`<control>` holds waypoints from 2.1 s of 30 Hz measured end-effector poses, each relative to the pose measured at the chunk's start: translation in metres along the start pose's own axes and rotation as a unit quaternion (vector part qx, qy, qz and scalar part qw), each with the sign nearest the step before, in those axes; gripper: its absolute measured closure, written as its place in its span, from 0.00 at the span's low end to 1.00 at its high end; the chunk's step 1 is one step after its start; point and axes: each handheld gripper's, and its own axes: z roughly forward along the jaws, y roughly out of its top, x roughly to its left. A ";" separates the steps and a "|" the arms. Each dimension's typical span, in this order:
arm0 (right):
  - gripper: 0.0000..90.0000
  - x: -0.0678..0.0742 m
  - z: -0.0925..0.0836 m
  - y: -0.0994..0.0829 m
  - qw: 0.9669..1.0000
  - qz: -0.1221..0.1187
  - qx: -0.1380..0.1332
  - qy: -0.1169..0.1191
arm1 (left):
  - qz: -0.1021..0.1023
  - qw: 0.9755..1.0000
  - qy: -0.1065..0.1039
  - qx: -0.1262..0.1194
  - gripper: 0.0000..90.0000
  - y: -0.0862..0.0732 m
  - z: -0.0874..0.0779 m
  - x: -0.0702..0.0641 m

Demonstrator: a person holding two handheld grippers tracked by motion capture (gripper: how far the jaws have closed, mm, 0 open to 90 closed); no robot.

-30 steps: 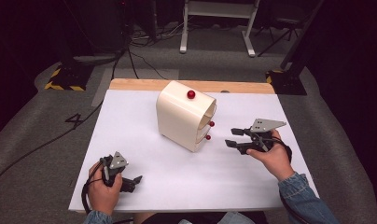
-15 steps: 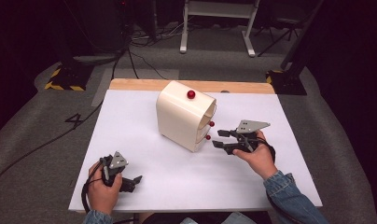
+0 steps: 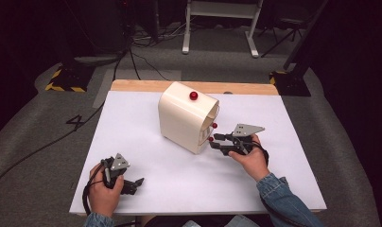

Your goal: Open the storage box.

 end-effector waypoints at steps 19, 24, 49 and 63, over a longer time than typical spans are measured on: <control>0.83 -0.005 0.010 -0.006 1.000 -0.019 0.012 -0.011 | 0.000 1.000 0.000 0.000 0.01 0.000 0.000 0.000; 0.83 -0.004 0.005 -0.004 1.000 -0.022 0.012 -0.015 | 0.000 1.000 -0.001 0.000 0.01 0.000 0.000 0.000; 0.83 0.004 -0.055 -0.018 0.999 -0.014 0.016 -0.024 | 0.000 1.000 -0.001 0.000 0.01 0.000 0.000 0.000; 0.83 0.004 -0.068 -0.033 0.999 -0.004 0.029 -0.027 | 0.000 1.000 -0.001 0.000 0.01 0.000 0.000 0.000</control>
